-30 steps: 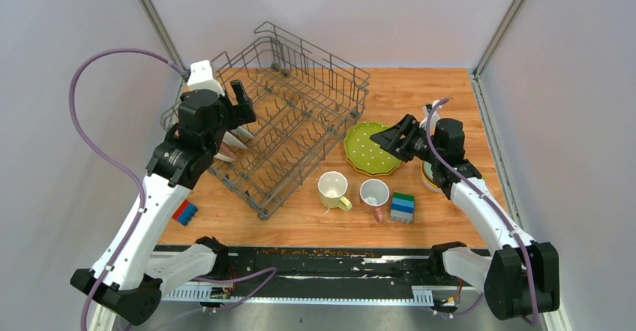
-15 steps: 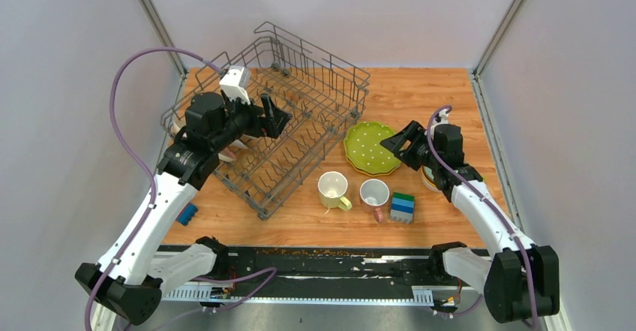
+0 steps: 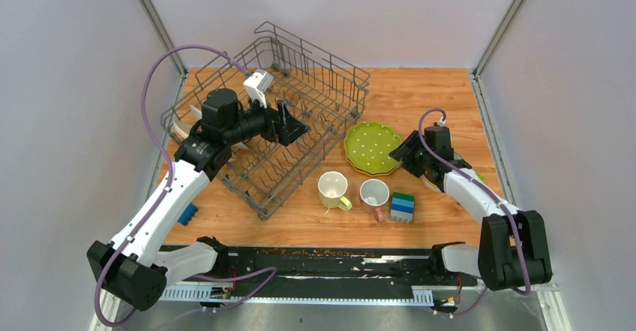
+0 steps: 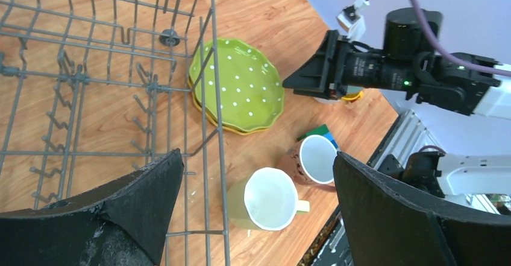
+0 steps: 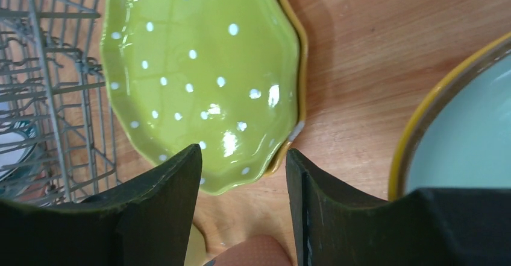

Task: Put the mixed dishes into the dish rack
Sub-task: Pick up the plate at the center of the board.

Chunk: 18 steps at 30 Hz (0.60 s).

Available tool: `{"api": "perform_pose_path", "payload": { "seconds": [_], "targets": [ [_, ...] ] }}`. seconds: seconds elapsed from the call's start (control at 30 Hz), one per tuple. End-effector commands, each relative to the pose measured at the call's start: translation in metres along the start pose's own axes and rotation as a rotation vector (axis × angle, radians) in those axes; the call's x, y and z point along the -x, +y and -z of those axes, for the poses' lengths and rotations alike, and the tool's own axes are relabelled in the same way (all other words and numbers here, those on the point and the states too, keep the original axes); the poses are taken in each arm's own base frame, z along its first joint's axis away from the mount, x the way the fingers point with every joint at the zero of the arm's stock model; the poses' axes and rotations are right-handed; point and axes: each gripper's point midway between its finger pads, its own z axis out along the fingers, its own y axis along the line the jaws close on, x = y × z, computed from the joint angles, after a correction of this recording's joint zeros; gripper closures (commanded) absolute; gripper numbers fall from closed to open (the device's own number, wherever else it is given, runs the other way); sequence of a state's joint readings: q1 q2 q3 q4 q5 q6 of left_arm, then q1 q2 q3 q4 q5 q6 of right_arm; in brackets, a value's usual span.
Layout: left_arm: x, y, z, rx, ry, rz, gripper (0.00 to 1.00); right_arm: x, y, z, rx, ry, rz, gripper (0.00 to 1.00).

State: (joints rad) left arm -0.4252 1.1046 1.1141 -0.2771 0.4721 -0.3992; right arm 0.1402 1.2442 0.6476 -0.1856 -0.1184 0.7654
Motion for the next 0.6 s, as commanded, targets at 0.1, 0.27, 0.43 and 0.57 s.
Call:
{"api": "perform_pose_path", "payload": {
  "seconds": [0.1,0.27,0.43,0.57],
  "targets": [
    [0.022,-0.021,0.004,-0.082,-0.053,-0.04,0.0,0.012,-0.005,-0.011,-0.057,-0.02,-0.018,0.5],
    [0.019,-0.02,0.002,-0.081,-0.046,-0.023,0.0,0.004,-0.01,-0.017,-0.072,0.011,-0.035,0.53],
    [0.016,-0.02,0.003,-0.083,-0.042,-0.012,0.0,0.004,-0.012,-0.022,-0.087,0.018,-0.036,0.58],
    [0.016,-0.019,0.005,-0.072,-0.044,-0.014,0.0,0.005,-0.015,-0.027,-0.105,0.018,-0.03,0.62]
  ]
}}
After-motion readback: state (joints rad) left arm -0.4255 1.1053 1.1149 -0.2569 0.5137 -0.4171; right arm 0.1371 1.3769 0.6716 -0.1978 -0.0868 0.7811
